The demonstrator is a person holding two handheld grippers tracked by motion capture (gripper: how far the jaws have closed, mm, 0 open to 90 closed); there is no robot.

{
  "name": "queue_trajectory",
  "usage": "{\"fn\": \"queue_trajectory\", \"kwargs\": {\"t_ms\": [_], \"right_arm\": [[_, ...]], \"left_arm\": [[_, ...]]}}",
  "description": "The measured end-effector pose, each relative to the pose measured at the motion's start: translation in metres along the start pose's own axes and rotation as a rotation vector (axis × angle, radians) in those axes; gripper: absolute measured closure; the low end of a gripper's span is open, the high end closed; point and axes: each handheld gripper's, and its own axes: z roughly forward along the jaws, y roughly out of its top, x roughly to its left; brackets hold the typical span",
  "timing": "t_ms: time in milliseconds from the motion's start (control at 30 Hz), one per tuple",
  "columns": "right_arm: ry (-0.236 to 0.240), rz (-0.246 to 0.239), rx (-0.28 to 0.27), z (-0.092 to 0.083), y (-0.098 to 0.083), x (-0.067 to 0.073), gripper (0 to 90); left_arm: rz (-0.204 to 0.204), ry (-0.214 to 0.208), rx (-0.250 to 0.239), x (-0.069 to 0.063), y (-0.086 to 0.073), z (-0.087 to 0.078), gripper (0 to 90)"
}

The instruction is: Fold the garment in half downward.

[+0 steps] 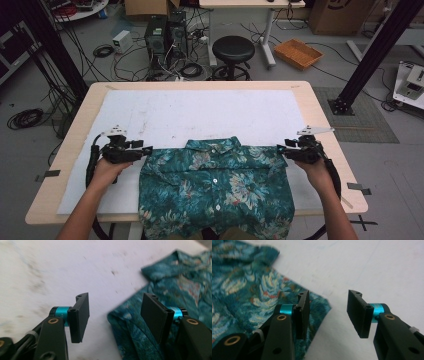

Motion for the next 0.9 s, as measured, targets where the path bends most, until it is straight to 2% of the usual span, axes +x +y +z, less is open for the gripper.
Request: {"fn": "queue_trajectory", "kwargs": {"t_ms": [67, 100, 133, 167, 200, 233, 267, 300, 333, 367, 400, 433, 467, 533, 567, 633, 667, 800, 900], "right_arm": [[0.028, -0.014, 0.036, 0.008, -0.003, 0.003, 52.6], [0.028, -0.014, 0.036, 0.008, -0.003, 0.003, 52.6], [0.052, -0.022, 0.063, 0.012, -0.006, 0.004, 52.3], [0.054, -0.026, 0.074, 0.014, -0.007, 0.005, 52.3], [0.056, -0.027, 0.078, 0.015, -0.009, 0.005, 52.5], [0.056, -0.027, 0.078, 0.015, -0.009, 0.005, 52.5], [0.061, -0.026, 0.074, 0.015, -0.011, 0.004, 55.8], [0.061, -0.026, 0.074, 0.015, -0.011, 0.004, 55.8], [0.070, -0.028, 0.072, 0.014, -0.012, 0.004, 59.8], [0.077, -0.031, 0.073, 0.014, -0.014, 0.005, 64.1], [0.090, -0.031, 0.065, 0.013, -0.015, 0.005, 70.6], [0.113, -0.014, 0.062, 0.013, -0.016, 0.006, 78.3], [0.151, 0.020, 0.053, 0.012, -0.019, 0.006, 86.5], [0.146, 0.026, 0.047, 0.010, -0.018, 0.004, 88.4], [0.146, 0.026, 0.047, 0.010, -0.018, 0.004, 88.4], [0.119, 0.025, 0.007, 0.007, -0.015, 0.001, 88.7], [0.106, 0.021, -0.015, 0.005, -0.012, -0.002, 88.8], [0.040, -0.006, -0.074, 0.003, 0.011, -0.011, 88.9], [-0.011, -0.007, -0.108, 0.007, 0.033, -0.022, 88.8]], "left_arm": [[0.026, -0.005, 0.034, -0.004, -0.003, 0.007, 34.9], [0.026, -0.005, 0.034, -0.004, -0.003, 0.007, 32.9], [0.054, 0.002, 0.059, -0.006, -0.007, 0.011, 32.9], [0.054, 0.002, 0.059, -0.006, -0.007, 0.011, 33.0], [0.097, 0.026, 0.065, -0.010, -0.010, 0.013, 33.6], [0.097, 0.026, 0.065, -0.010, -0.010, 0.013, 37.8], [0.118, 0.042, 0.067, -0.011, -0.010, 0.012, 46.7], [0.130, 0.031, 0.068, -0.011, -0.011, 0.010, 46.7], [0.144, 0.017, 0.068, -0.012, -0.013, 0.010, 62.9], [0.166, 0.020, 0.066, -0.014, -0.015, 0.010, 69.1], [0.180, -0.005, 0.073, -0.016, -0.015, 0.009, 75.6], [0.200, -0.009, 0.075, -0.018, -0.015, 0.009, 83.1], [0.211, -0.022, 0.067, -0.020, -0.014, 0.010, 85.2], [0.175, -0.029, 0.015, -0.017, -0.012, 0.007, 85.6], [0.175, -0.029, 0.015, -0.017, -0.012, 0.007, 85.7], [0.119, -0.043, -0.044, -0.009, -0.006, 0.002, 85.7], [0.108, -0.046, -0.061, -0.006, -0.002, 0.001, 85.7], [0.094, -0.037, -0.101, -0.002, 0.026, 0.008, 85.8], [0.085, -0.018, -0.132, 0.004, 0.050, 0.019, 85.7]]}}
